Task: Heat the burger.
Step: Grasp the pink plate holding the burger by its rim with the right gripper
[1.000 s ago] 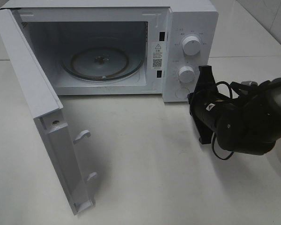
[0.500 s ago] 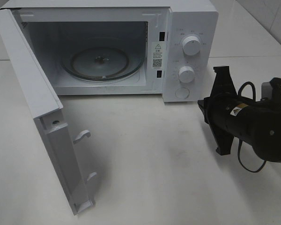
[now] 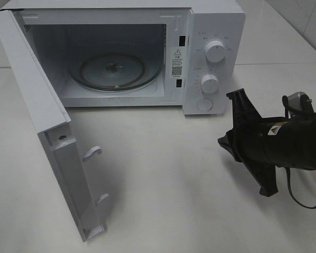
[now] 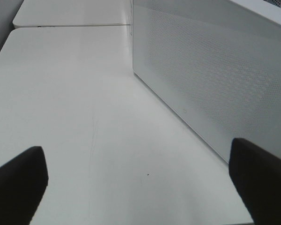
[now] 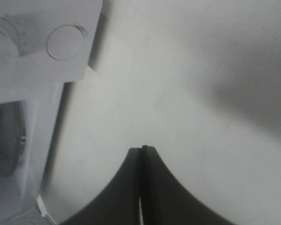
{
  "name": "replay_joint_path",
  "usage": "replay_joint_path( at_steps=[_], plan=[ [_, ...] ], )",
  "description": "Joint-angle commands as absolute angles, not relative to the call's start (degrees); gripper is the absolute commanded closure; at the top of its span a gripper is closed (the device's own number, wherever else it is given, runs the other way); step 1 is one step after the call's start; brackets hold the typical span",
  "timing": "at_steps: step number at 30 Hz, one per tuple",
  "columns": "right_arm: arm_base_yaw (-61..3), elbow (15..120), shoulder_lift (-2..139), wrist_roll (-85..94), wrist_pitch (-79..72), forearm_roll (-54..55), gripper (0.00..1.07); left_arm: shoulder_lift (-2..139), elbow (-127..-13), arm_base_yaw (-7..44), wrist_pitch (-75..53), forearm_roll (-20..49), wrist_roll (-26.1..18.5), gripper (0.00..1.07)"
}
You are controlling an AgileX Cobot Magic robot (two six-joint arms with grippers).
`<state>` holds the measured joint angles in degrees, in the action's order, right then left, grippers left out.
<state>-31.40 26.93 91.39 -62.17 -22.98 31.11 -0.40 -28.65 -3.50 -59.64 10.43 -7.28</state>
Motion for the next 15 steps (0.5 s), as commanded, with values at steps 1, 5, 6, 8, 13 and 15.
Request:
replay_joint_path(
  at_steps=[1, 5, 6, 8, 13, 15],
  plan=[
    [-30.94, 26.87, 90.64, -55.69, -16.56, 30.37, 1.07, -0.46, -28.48, -3.38, -59.53, 10.66, -7.05, 0.06],
    [-28.88, 27.44, 90.64, -51.39, -11.34, 29.56, 1.07, -0.46, -28.48, -3.38, -59.53, 10.66, -7.05, 0.06],
    [-27.10, 28.42, 90.64, -47.84, -7.62, 27.73, 1.07, -0.46, -28.48, -3.38, -59.53, 10.66, -7.05, 0.06],
    [-26.24, 29.16, 90.64, -46.41, -5.33, 26.70, 1.07, -0.46, -28.48, -3.38, -59.53, 10.66, -7.05, 0.06],
    [-23.55, 33.52, 90.64, -37.53, 5.67, 19.25, 1.06, -0.46, -28.48, -3.38, -59.53, 10.66, -7.05, 0.06],
    [-23.38, 36.96, 90.64, -32.03, 13.06, 13.64, 1.06, -0.46, -28.48, -3.38, -59.53, 10.66, -7.05, 0.06]
  ],
)
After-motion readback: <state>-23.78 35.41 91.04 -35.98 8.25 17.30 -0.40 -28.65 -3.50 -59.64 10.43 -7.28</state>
